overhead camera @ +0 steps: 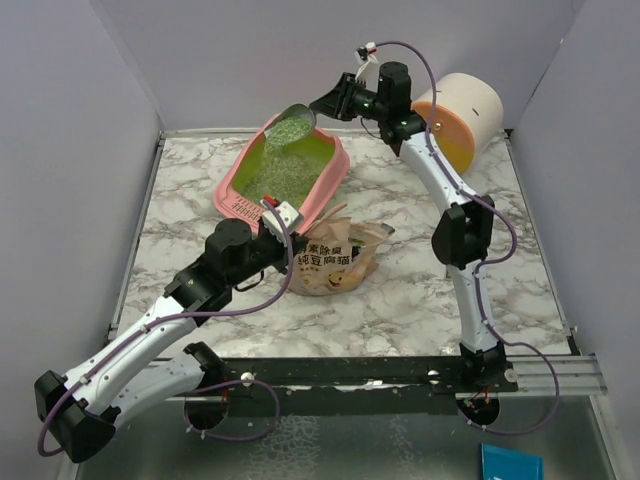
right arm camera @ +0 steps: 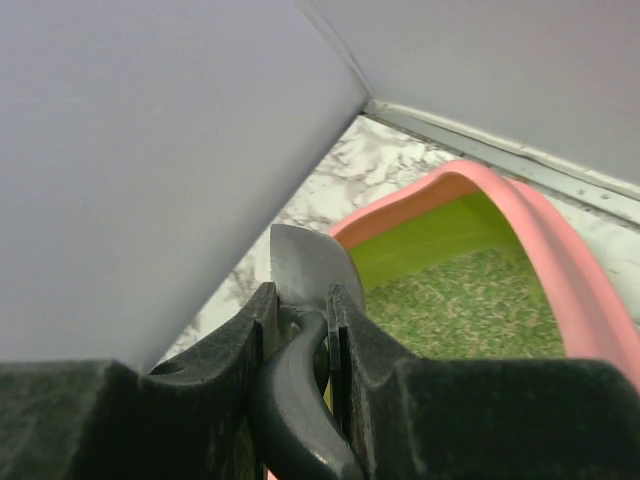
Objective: Fill the litter box with clean litter
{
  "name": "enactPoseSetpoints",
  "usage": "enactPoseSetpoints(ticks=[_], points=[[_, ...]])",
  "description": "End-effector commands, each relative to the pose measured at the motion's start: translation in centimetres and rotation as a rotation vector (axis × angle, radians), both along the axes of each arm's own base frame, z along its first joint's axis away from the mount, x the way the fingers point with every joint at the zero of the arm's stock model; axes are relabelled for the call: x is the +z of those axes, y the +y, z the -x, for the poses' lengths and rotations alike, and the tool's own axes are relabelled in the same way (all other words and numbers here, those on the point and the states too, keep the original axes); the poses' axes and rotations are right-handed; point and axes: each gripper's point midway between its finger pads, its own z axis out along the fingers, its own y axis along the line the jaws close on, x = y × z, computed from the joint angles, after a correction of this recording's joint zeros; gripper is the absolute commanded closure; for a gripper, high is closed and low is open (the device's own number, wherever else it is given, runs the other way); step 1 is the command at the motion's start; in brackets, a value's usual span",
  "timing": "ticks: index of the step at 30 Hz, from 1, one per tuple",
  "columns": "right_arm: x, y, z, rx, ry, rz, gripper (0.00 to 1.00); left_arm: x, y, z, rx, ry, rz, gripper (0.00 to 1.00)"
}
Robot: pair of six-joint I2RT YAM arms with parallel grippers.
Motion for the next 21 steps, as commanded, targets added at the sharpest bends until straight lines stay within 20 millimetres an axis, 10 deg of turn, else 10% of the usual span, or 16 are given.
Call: enactPoseSetpoints(ticks=[1, 21], points=[[1.8, -0.3, -0.8, -0.109, -0.168, 0.113, 0.99, 2.9, 0.2, 0.2, -0.003, -0.064, 0.047, 1.00], [7.4, -5.4, 1.2, -0.356, -0.464, 0.455, 0.99, 1.9, 0.6, -0.1, 0.021, -0.052, 0.024, 1.00]])
